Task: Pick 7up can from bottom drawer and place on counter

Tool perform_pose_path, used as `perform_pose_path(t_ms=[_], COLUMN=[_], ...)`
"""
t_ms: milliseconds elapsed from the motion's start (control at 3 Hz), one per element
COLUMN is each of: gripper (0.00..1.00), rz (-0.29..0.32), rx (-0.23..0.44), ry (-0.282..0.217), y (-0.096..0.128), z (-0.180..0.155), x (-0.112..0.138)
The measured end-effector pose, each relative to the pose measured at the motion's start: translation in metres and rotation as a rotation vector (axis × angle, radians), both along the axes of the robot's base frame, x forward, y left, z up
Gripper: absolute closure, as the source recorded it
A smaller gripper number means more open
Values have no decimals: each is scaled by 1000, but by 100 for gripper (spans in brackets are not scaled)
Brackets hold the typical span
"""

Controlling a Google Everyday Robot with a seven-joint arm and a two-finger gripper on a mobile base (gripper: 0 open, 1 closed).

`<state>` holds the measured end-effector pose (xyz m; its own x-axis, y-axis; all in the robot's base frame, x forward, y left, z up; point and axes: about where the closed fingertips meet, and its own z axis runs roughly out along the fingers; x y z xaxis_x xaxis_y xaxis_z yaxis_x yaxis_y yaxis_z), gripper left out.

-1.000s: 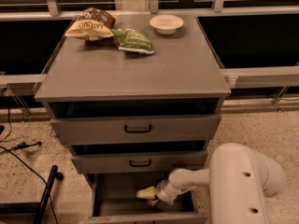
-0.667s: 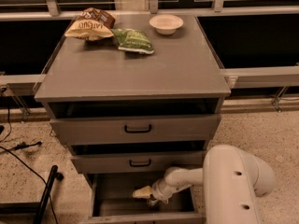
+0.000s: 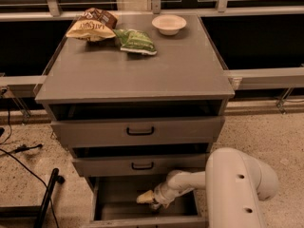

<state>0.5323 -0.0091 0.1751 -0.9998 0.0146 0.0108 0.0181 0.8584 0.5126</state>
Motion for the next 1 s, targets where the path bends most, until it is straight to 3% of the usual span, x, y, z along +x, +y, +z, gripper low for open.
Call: perform_pose_path(t_ms=[1000], gripper=[96], rz=[0], rx=[0], ry=[0], y=[0], z=[0], x=[0])
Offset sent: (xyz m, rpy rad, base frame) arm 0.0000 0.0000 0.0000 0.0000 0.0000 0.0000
